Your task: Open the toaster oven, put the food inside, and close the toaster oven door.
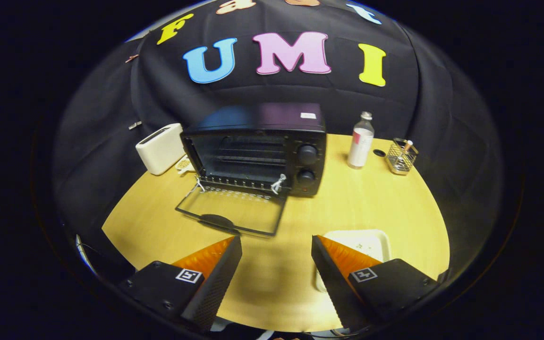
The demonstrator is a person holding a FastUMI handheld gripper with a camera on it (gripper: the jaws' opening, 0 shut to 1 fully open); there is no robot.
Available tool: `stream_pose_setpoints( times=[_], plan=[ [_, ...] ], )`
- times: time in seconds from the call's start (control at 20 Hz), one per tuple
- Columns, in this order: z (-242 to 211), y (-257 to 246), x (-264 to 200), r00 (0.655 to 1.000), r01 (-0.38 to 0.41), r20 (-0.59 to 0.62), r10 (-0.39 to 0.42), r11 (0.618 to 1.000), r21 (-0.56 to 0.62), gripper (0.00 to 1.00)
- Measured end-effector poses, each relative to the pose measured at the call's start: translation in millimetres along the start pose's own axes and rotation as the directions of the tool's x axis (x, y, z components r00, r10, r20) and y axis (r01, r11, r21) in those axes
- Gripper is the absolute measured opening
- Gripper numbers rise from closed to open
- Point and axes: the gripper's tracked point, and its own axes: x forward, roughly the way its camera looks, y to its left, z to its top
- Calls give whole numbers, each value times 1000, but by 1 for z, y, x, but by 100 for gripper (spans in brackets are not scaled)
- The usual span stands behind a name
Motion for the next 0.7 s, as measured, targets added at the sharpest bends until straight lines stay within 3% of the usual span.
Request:
stream_pose_setpoints(
  times=[0.3, 0.7],
  plan=[
    [-36, -115, -3, 983, 56, -173, -56, 998, -1, 98],
    [-92, -175, 54, 885, 7, -464, 29, 997, 75, 94]
  ],
)
